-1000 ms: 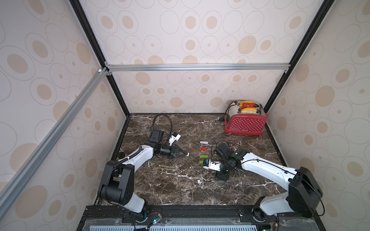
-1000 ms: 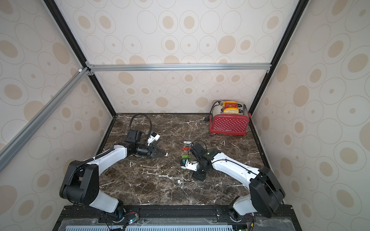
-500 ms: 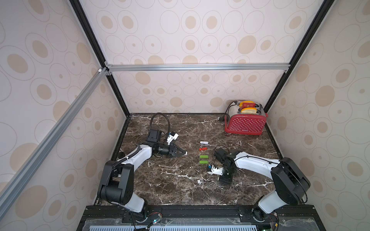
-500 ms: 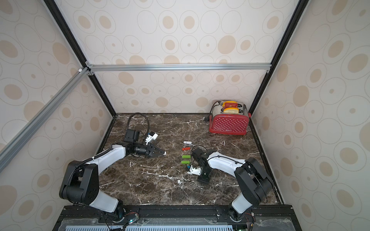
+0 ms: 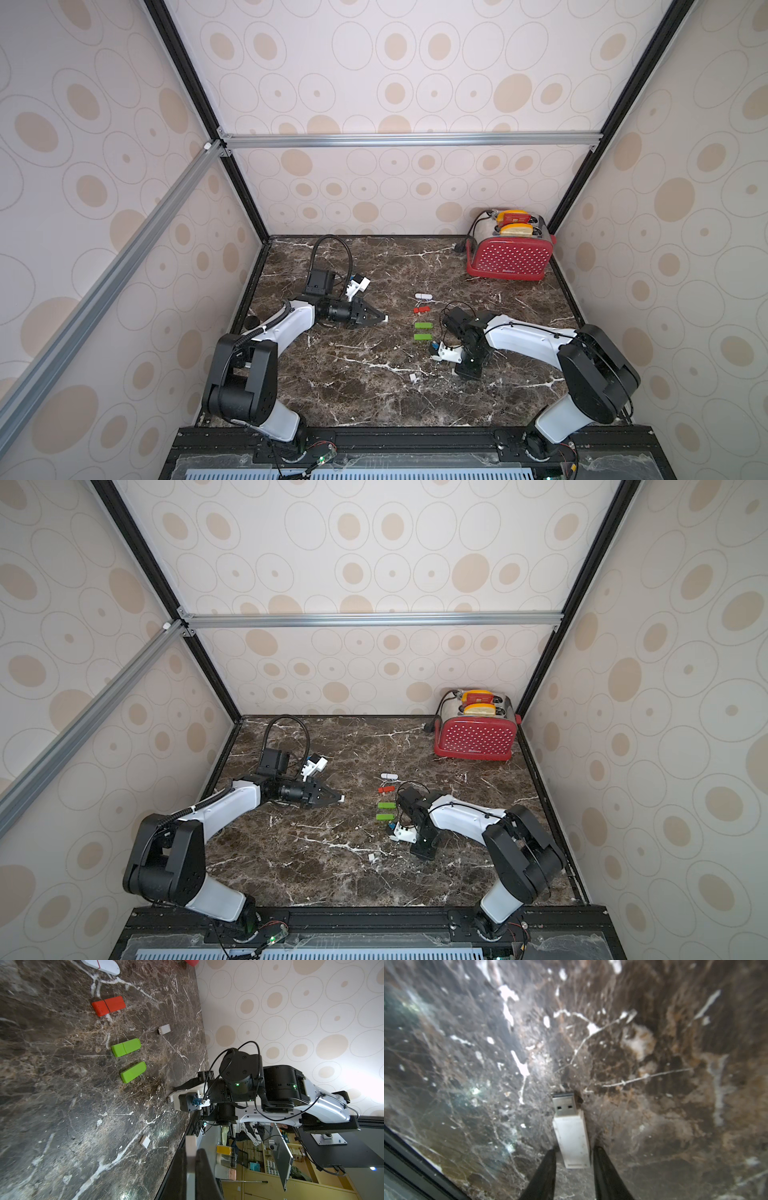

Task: Close the usb drive cover
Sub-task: Pick up the USB drive from the center of the board.

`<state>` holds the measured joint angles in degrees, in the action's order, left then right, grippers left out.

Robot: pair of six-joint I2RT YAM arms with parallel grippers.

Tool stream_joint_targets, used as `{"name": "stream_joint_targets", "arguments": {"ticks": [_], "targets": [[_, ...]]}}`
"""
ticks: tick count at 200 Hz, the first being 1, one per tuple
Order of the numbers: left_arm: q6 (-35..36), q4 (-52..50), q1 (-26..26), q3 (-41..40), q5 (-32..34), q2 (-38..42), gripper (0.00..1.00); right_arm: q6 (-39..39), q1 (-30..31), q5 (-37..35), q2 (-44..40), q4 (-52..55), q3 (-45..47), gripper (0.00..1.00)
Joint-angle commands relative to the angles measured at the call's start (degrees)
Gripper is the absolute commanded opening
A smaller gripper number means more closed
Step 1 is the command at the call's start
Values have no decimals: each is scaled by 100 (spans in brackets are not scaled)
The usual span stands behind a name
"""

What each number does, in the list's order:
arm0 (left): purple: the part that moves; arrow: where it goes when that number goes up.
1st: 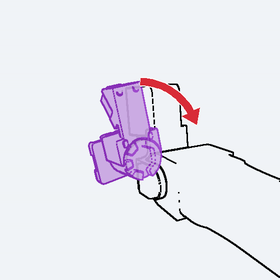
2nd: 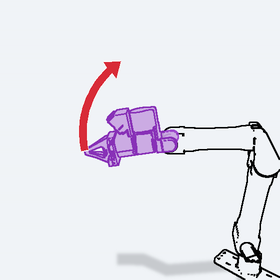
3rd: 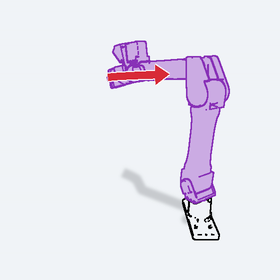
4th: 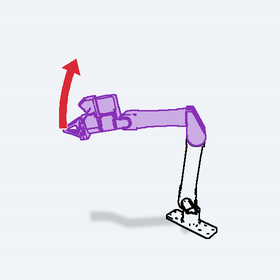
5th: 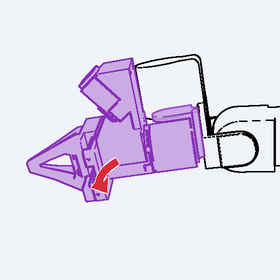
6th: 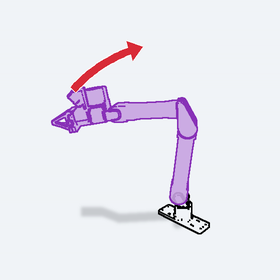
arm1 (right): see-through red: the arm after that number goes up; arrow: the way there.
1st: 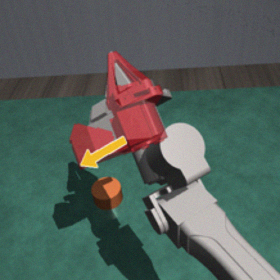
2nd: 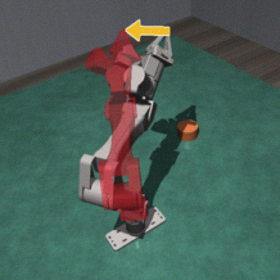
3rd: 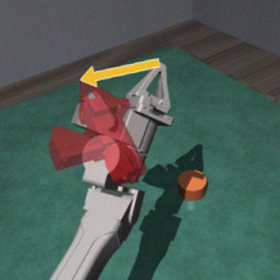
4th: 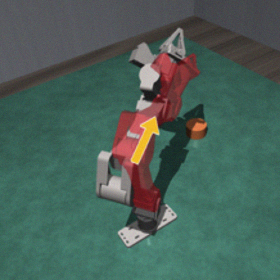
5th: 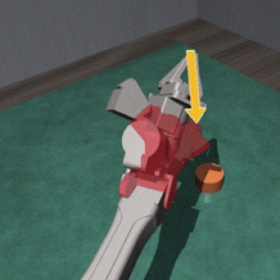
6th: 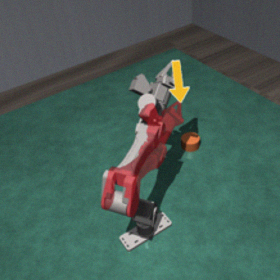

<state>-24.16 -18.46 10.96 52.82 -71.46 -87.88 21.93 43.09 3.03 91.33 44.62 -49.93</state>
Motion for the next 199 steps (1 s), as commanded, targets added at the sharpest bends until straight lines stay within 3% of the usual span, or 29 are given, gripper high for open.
{"name": "stream_joint_targets", "arguments": {"ticks": [1,73,111,199], "targets": [[164,-53,-45,176,7,91,0,30,-2,-3,184,-150,123,27],[115,-37,-64,176,0,114,0,101,15,-62,-192,-419,314,13],[-113,249,-28,111,-47,-24,0,143,8,235,-523,-348,-62,7],[-209,276,607,190,-561,-335,0,521,29,1199,-1408,-1469,-590,7]]}}
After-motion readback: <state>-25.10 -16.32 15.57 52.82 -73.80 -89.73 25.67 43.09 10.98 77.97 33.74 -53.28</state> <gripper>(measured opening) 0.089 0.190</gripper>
